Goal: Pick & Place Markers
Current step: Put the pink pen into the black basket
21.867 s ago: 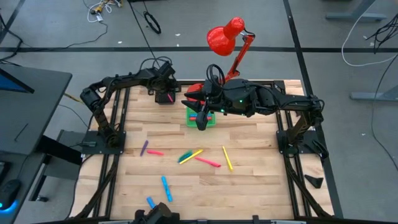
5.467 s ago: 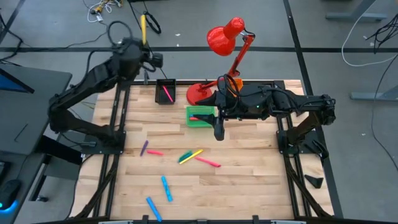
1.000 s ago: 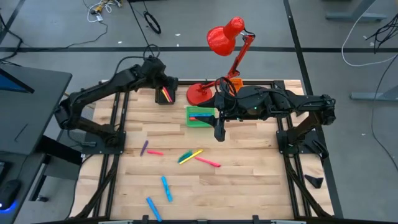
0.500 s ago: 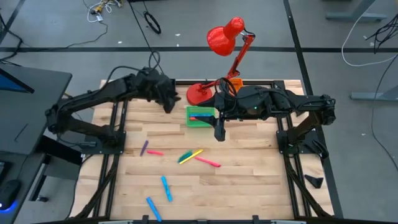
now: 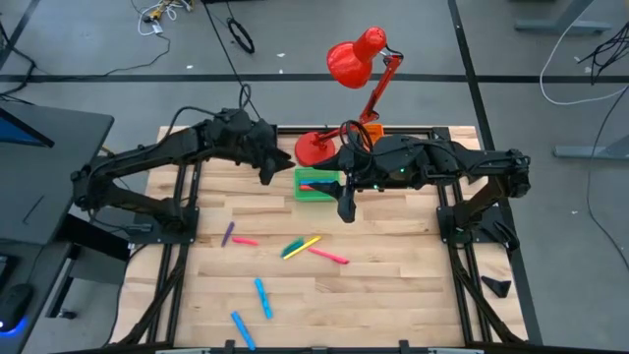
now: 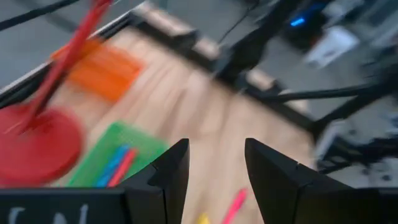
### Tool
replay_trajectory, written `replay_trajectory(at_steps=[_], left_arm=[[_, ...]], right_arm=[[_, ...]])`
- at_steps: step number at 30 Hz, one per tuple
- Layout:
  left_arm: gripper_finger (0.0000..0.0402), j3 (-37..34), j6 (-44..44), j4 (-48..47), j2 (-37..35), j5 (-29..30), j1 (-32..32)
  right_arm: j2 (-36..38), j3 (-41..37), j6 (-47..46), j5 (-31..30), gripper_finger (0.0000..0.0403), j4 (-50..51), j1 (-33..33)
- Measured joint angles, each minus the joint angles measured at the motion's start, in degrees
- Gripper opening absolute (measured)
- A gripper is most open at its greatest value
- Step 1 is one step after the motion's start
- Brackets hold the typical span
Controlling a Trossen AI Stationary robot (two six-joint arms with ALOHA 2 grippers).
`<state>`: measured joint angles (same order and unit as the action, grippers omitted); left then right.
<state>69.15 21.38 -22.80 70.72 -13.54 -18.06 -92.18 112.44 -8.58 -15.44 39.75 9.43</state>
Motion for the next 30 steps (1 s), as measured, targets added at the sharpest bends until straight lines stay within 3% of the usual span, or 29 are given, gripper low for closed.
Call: replay_trajectory(at_steps=[9, 17, 30], left_arm=[[0.0163, 0.0, -4.1, 19.0, 0.0, -0.1, 7.8], [0.0162, 0.0, -7.2, 21.0, 0.0, 12.0, 16.6], [0.0162, 0.0, -9.2, 25.9, 0.0, 23.3, 27.3]], right_arm=[[0.0, 0.0, -4.5, 0.0, 0.0206, 5.3, 0.2], [0.4, 0.0, -4.5, 0.0, 0.0206, 9.5, 1.6], [1.2, 0.0, -5.5, 0.0, 0.0206, 11.4, 3.1]])
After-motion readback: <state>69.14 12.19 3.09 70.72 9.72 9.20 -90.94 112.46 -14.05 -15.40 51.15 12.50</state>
